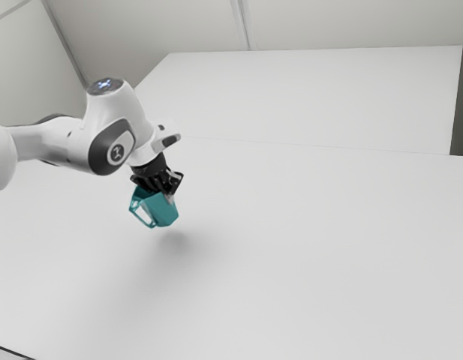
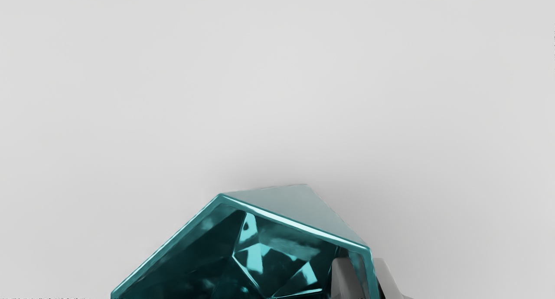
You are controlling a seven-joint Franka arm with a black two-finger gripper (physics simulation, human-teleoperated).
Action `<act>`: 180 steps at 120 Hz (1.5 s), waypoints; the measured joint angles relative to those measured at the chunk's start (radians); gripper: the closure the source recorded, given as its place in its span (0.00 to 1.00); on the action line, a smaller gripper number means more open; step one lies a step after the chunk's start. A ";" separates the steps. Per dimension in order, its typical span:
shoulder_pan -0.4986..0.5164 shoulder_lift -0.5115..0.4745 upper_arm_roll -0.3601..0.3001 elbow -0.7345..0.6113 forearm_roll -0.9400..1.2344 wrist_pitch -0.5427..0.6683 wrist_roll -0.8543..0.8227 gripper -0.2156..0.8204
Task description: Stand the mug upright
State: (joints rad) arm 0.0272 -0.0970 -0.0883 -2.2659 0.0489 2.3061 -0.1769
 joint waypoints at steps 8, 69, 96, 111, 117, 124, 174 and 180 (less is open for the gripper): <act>-0.003 0.015 -0.006 -0.003 -0.001 0.015 -0.047 0.96; -0.011 0.110 -0.025 -0.022 0.001 0.064 -0.303 0.96; -0.012 0.133 -0.031 -0.019 -0.001 0.077 -0.365 0.87; 0.000 0.124 -0.036 -0.012 -0.005 0.075 -0.383 0.60; 0.003 0.117 -0.037 -0.011 -0.006 0.073 -0.390 0.52; 0.006 0.111 -0.037 -0.011 -0.006 0.071 -0.396 0.45; -0.012 -0.012 -0.038 0.000 -0.007 -0.030 -0.421 0.24; -0.016 -0.025 -0.038 0.029 -0.008 -0.065 -0.422 0.23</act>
State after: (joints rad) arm 0.0116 -0.1224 -0.1258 -2.2370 0.0413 2.2409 -0.5990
